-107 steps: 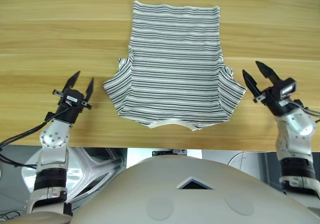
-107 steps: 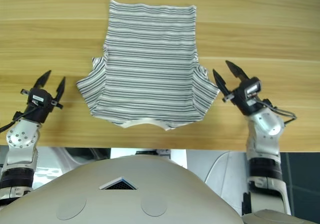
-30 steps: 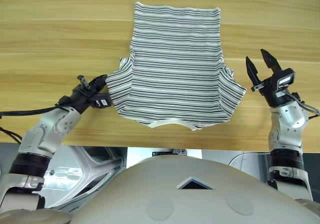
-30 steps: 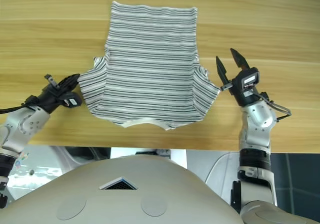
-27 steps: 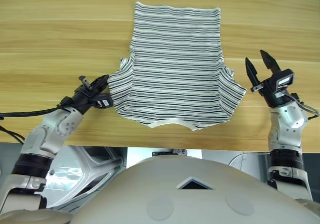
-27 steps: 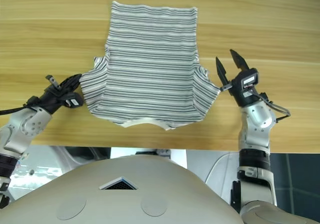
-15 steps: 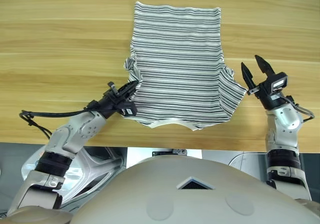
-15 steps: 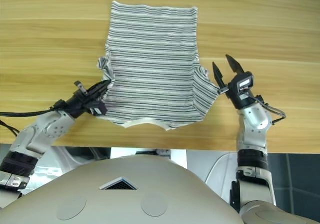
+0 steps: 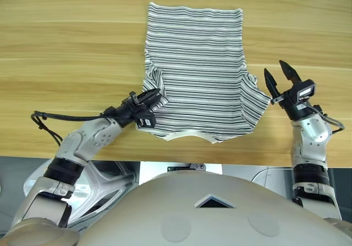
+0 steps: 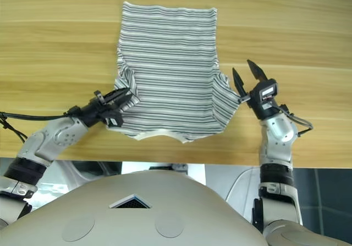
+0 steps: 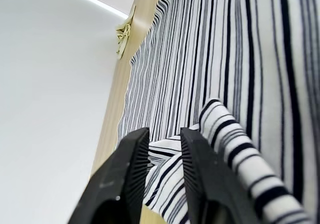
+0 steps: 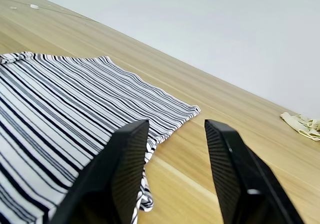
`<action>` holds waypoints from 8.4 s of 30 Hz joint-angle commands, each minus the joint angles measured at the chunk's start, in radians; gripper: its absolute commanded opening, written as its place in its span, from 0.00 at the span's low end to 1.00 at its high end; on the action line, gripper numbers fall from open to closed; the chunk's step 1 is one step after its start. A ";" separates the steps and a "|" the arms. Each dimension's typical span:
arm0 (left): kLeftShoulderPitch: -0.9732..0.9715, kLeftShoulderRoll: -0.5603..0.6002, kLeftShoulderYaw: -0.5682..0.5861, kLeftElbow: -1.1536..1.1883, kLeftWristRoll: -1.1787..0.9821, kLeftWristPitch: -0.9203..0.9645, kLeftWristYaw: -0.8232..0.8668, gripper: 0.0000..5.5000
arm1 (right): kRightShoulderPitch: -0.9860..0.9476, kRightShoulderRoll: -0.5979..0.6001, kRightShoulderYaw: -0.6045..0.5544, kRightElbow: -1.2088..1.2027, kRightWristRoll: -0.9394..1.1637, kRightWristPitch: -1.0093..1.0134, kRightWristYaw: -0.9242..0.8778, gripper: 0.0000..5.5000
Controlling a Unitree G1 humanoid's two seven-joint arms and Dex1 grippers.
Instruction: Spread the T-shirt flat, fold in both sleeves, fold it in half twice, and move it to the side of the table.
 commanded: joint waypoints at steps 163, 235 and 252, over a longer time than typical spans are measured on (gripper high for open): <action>0.411 0.243 0.294 -0.229 -0.304 -0.085 -0.426 0.22 | 0.450 -0.502 0.186 -0.390 -0.623 -0.182 -0.201 0.34; 0.130 0.073 0.132 0.139 -0.444 -0.104 -0.480 0.59 | 0.248 -0.423 0.316 -0.272 -0.664 -0.180 -0.220 0.37; 0.257 0.102 0.451 -0.026 -0.557 -0.140 -0.394 0.59 | 0.262 -0.419 0.318 -0.257 -0.675 -0.183 -0.245 0.37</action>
